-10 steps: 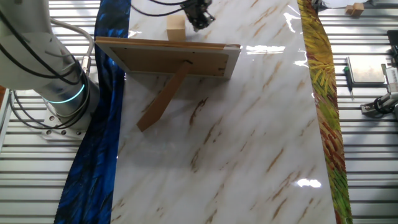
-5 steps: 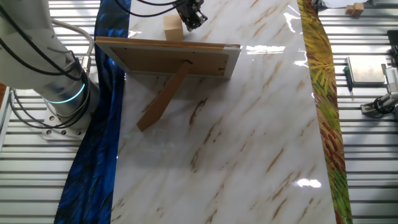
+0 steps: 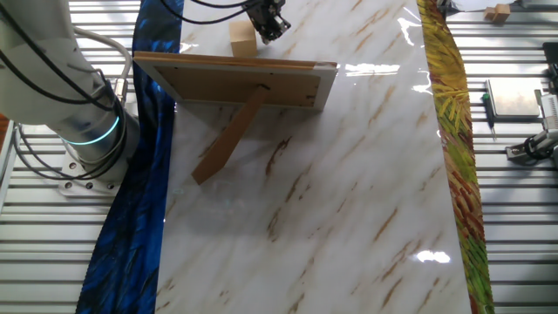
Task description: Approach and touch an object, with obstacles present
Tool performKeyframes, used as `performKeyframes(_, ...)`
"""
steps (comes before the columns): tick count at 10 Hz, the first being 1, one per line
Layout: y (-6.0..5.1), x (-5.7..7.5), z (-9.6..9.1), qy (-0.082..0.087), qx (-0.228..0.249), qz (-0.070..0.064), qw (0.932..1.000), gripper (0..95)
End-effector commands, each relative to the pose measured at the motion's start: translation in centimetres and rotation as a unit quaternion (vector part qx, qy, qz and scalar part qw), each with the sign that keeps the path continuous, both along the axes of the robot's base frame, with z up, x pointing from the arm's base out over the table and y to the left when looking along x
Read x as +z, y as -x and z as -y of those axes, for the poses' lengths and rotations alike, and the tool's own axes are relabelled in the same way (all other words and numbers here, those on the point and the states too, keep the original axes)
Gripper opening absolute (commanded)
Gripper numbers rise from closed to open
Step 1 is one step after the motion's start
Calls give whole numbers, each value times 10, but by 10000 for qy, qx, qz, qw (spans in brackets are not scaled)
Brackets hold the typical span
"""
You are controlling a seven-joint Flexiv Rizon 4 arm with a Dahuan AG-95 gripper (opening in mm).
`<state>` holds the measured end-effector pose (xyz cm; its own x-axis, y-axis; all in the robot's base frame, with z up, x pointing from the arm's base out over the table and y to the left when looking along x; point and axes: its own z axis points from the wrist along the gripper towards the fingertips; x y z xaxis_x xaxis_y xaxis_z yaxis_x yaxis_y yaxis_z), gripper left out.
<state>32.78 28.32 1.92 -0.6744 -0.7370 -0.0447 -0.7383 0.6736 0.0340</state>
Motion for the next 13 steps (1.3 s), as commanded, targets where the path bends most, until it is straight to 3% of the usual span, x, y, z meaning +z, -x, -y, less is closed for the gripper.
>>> performKeyframes(1,-4,0,1,47,54,45,10000,0)
performKeyframes(2,-15,2,3,80,148,51,9998,0)
performKeyframes(4,-62,10,10,153,261,29,9995,0)
performKeyframes(6,-108,12,24,120,427,32,9990,0)
performKeyframes(8,-145,16,39,166,669,-19,9976,0)
performKeyframes(10,-145,16,39,127,691,-20,9975,0)
performKeyframes(11,-145,16,39,21,575,-19,9983,0)
performKeyframes(13,-145,16,39,24,281,-11,9996,0)
